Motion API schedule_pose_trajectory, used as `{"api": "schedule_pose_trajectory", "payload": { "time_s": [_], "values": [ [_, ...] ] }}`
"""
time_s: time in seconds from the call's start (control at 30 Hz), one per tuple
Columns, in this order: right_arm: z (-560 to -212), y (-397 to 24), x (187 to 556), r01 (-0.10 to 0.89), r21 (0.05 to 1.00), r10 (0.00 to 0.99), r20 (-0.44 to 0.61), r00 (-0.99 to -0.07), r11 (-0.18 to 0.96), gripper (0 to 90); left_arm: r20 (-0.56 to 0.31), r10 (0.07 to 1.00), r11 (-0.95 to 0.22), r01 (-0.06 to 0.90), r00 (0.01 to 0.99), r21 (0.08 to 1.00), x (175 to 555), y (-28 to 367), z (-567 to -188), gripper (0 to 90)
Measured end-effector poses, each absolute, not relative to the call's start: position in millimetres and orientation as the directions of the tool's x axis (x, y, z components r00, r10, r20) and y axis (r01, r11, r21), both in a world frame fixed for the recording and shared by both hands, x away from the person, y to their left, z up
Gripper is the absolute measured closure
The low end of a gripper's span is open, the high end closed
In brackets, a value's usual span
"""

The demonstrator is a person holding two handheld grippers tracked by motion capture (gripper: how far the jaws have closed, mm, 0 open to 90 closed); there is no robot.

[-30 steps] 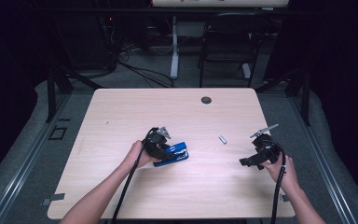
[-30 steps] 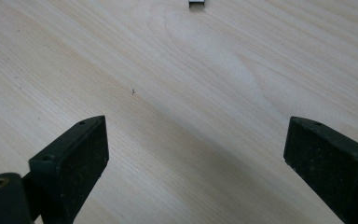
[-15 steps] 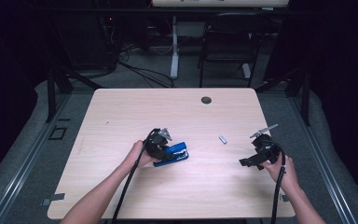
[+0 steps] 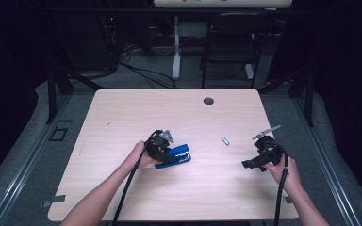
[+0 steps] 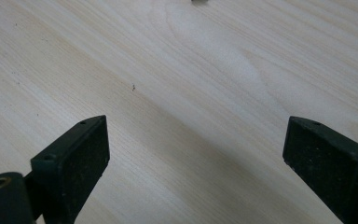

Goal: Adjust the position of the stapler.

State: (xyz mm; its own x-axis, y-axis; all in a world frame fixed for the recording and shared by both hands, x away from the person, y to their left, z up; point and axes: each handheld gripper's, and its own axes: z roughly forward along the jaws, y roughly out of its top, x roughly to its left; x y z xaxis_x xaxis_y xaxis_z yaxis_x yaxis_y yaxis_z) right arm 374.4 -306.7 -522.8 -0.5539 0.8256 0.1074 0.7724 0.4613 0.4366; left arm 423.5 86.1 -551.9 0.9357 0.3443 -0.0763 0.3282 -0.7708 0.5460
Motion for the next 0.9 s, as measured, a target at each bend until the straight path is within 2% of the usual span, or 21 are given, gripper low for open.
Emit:
{"api": "schedule_pose_trajectory", "payload": {
  "time_s": [0.9],
  "values": [
    [-523.9,-305.1,373.7,0.773,0.423,0.821,0.107,-0.561,0.473,6.9,-0.077,0.243,-0.804,0.245,0.967,0.542,414.1,82.2,-551.5,65.5]
  ]
}}
